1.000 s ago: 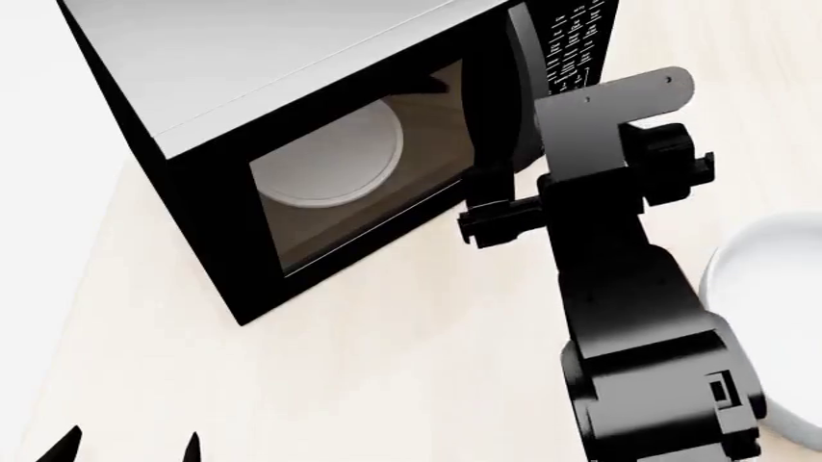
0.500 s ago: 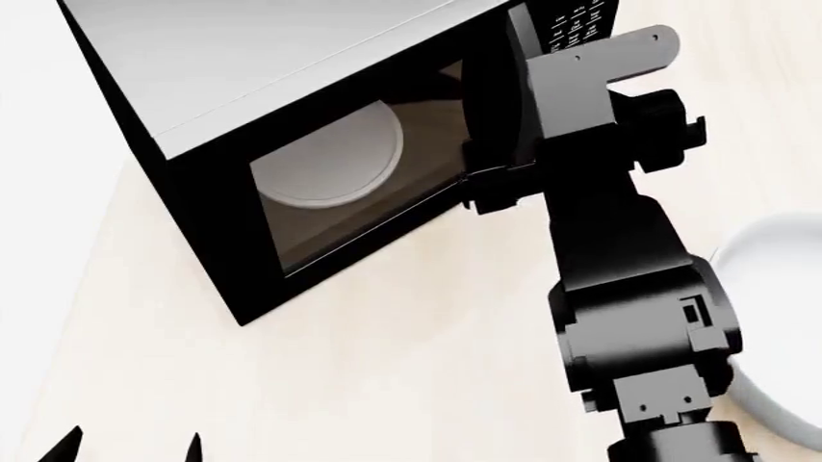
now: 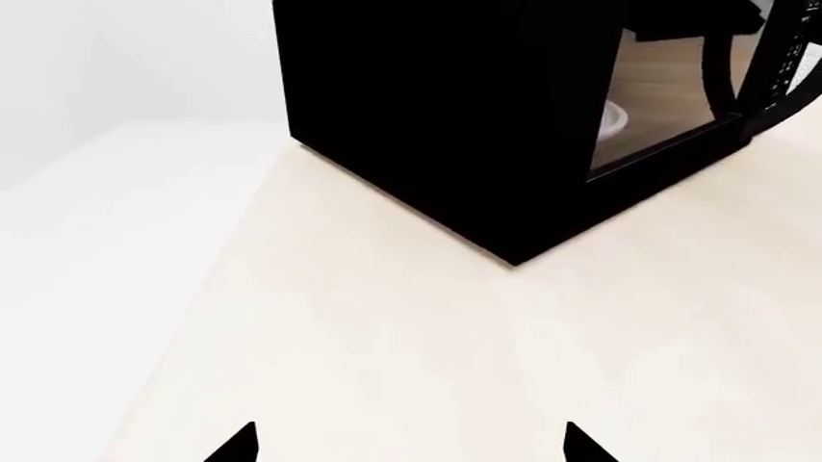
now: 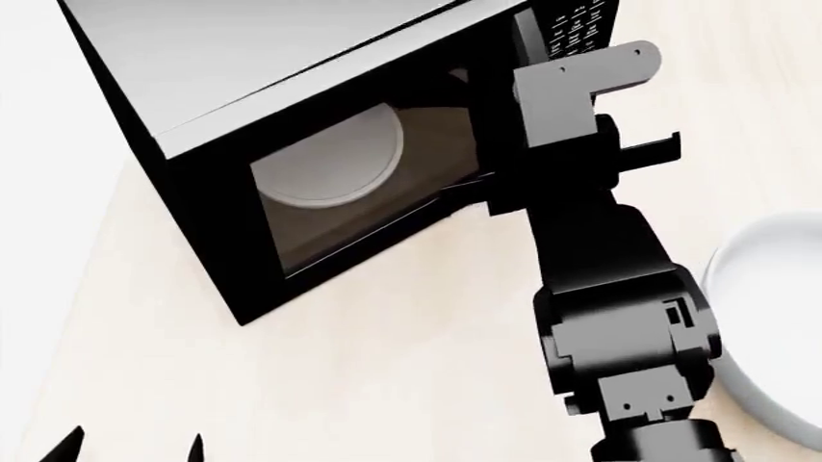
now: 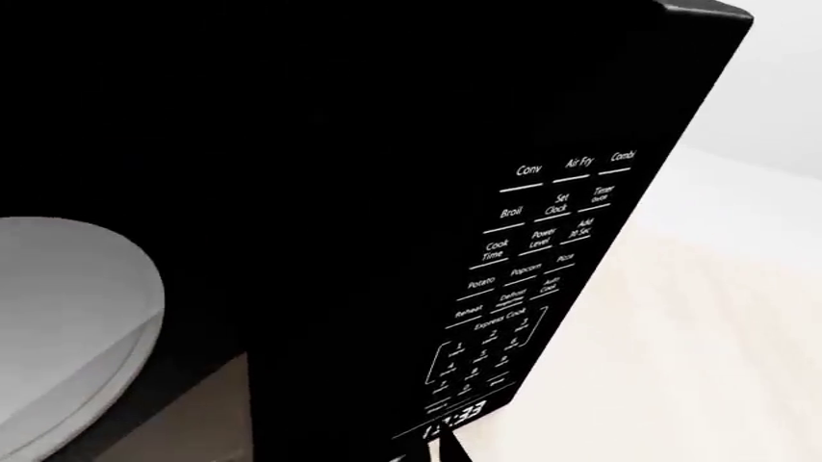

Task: Open the microwave.

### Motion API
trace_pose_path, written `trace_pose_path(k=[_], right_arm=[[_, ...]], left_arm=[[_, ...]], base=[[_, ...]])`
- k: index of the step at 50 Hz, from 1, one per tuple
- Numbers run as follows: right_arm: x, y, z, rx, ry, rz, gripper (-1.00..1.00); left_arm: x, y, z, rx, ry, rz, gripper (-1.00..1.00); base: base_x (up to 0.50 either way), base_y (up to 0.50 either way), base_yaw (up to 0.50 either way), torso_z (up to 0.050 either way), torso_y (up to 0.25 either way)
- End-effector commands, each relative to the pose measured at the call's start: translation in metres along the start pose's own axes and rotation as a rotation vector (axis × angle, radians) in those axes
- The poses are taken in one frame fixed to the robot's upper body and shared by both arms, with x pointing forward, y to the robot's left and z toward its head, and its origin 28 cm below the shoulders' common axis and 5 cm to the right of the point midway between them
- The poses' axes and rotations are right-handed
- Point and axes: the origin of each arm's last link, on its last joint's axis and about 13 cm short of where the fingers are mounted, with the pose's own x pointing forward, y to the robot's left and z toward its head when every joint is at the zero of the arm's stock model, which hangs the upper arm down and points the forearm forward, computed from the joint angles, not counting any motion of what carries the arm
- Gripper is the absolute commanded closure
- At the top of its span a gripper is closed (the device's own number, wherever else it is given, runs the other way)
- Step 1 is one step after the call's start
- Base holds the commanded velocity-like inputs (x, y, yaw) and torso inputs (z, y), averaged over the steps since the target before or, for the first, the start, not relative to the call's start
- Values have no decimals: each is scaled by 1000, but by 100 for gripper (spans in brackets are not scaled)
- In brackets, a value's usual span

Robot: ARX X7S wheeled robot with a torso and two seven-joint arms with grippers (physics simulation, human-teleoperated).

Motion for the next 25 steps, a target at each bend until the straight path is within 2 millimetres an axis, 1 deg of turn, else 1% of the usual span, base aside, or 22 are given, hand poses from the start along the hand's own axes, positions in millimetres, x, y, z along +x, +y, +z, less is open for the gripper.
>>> trace_pose_path(k=[1,3,6,13,22,25], right_arm=[[-17,-1,0,-23,-27,-32,100],[-21,1,0,-11,-32,-23,100],[-34,5,4,-8,-55,-5,100],[-53,9,9,-15,-93,6,100],[-70,9,4,-10,-100,14,100],[-73,9,1,-3,-103,17,100]], left_arm=[[-4,-3,-3,-40,28,-25,-100],[-5,-3,-2,-41,26,-25,-100],[-4,-3,-3,-39,27,-23,-100],[-5,-4,-2,-40,26,-26,-100],[-6,-4,-1,-50,29,-37,-100],[-5,-4,-1,-46,29,-33,-100]], base=[[0,0,0,0,0],[0,0,0,0,0],[0,0,0,0,0],[0,0,0,0,0],[0,0,1,0,2],[0,0,2,0,4]])
